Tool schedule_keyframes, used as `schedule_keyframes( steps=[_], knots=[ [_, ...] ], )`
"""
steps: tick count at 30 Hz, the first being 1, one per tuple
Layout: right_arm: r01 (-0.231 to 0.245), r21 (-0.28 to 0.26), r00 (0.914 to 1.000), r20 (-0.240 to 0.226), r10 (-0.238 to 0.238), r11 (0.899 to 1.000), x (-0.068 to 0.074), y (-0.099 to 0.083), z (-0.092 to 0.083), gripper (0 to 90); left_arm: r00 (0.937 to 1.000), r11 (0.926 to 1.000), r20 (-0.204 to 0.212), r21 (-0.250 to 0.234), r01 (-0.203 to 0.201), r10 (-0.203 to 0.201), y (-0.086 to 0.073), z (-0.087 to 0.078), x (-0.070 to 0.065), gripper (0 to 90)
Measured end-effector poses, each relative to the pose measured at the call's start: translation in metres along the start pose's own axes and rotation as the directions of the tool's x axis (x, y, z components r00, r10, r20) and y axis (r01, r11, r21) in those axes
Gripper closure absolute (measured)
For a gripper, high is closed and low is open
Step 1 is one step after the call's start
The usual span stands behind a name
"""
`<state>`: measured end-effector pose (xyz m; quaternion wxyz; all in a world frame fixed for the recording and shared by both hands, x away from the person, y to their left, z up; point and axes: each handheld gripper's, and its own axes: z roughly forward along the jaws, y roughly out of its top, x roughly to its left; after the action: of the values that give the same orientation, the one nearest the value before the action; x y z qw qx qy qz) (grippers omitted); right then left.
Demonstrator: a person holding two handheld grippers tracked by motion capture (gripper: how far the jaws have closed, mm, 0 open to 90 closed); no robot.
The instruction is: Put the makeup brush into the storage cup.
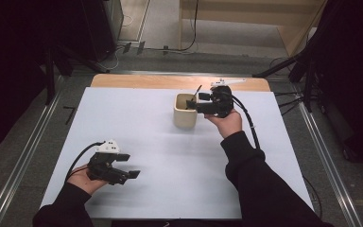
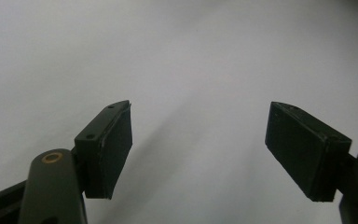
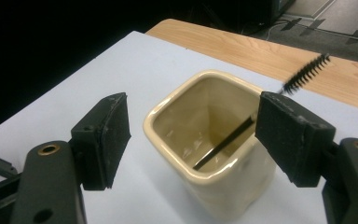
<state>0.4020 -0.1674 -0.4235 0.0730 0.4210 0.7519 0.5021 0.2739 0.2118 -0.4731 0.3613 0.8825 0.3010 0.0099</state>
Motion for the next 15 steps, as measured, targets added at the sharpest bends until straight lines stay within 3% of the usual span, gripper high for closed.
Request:
schedule_keyframes(
  steps=[8, 12, 15],
  knots=[
    [0.024, 0.034, 0.9997, -0.002, -0.024, 0.999, 0.000, -0.011, -0.006, 26.8, 1.0000, 1.0000, 0.001, 0.001, 0.003, -0.003, 0.000, 0.001, 0.001, 23.7],
    [0.021, 0.050, 0.9992, -0.034, -0.019, 0.999, 0.002, -0.020, -0.008, 26.8, 1.0000, 1.0000, -0.001, 0.003, 0.006, -0.006, 0.000, 0.001, 0.002, 23.7],
    [0.051, 0.070, 0.9982, -0.036, -0.048, 0.996, 0.006, -0.025, -0.010, 26.8, 1.0000, 1.0000, -0.001, 0.005, 0.005, -0.005, 0.000, 0.001, 0.001, 23.7]
  ],
)
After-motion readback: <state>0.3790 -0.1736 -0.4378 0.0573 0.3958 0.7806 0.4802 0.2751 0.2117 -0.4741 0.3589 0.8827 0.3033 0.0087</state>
